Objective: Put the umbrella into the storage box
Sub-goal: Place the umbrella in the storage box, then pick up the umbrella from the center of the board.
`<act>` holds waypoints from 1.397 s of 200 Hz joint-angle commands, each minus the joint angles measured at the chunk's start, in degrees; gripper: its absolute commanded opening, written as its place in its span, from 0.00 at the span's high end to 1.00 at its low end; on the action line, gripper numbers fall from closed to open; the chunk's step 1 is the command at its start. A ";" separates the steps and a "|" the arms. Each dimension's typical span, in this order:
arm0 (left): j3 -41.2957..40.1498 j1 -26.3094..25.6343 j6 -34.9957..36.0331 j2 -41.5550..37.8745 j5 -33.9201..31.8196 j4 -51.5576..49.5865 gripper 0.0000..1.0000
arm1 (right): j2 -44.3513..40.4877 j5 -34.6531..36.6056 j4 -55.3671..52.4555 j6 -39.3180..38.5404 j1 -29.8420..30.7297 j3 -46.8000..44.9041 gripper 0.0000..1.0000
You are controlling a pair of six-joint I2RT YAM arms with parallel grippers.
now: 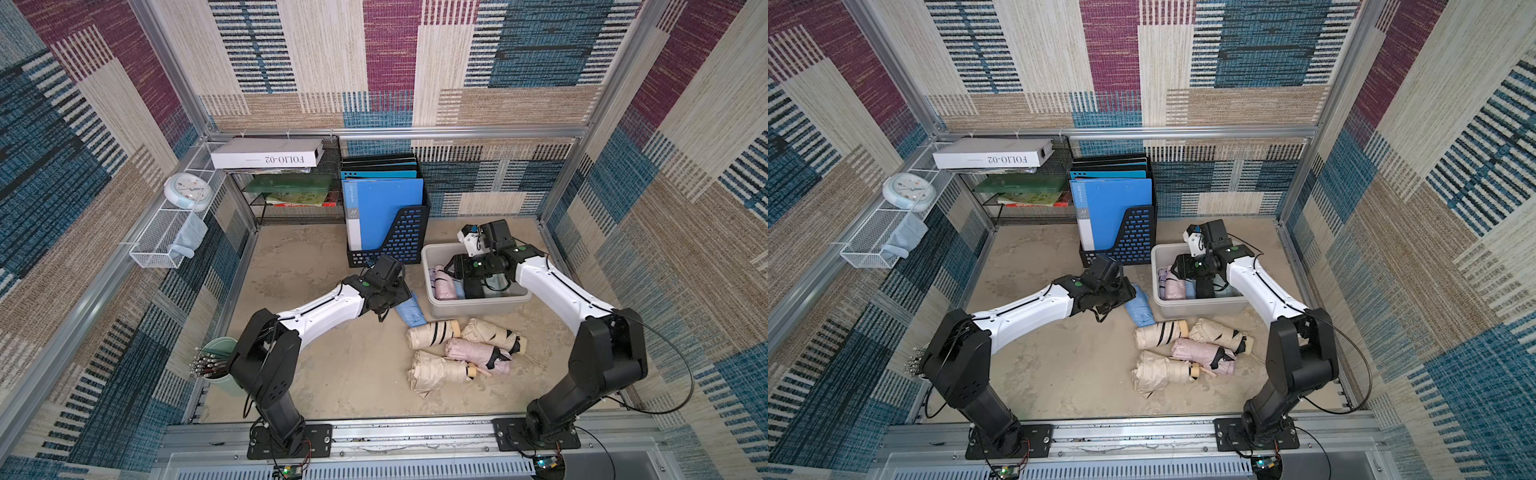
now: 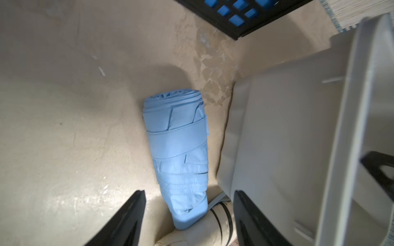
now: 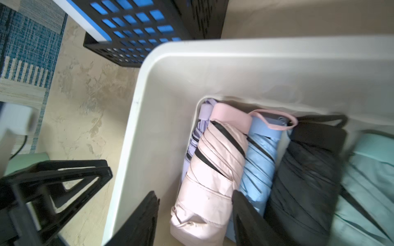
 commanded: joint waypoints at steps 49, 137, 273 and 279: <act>4.73 -0.01 -2.70 8.16 1.59 -3.62 0.21 | -11.43 5.15 3.50 3.40 0.08 -7.35 0.37; 10.42 -0.39 -0.18 15.68 -0.41 -8.75 0.25 | -16.71 5.33 3.97 4.80 0.08 -10.24 0.37; -5.66 3.45 3.18 5.27 -7.48 -7.60 0.58 | -18.89 3.48 4.64 5.68 0.26 -11.57 0.38; -6.36 3.61 4.13 4.45 -7.42 -7.12 0.58 | -18.98 3.40 4.72 5.66 0.34 -11.81 0.38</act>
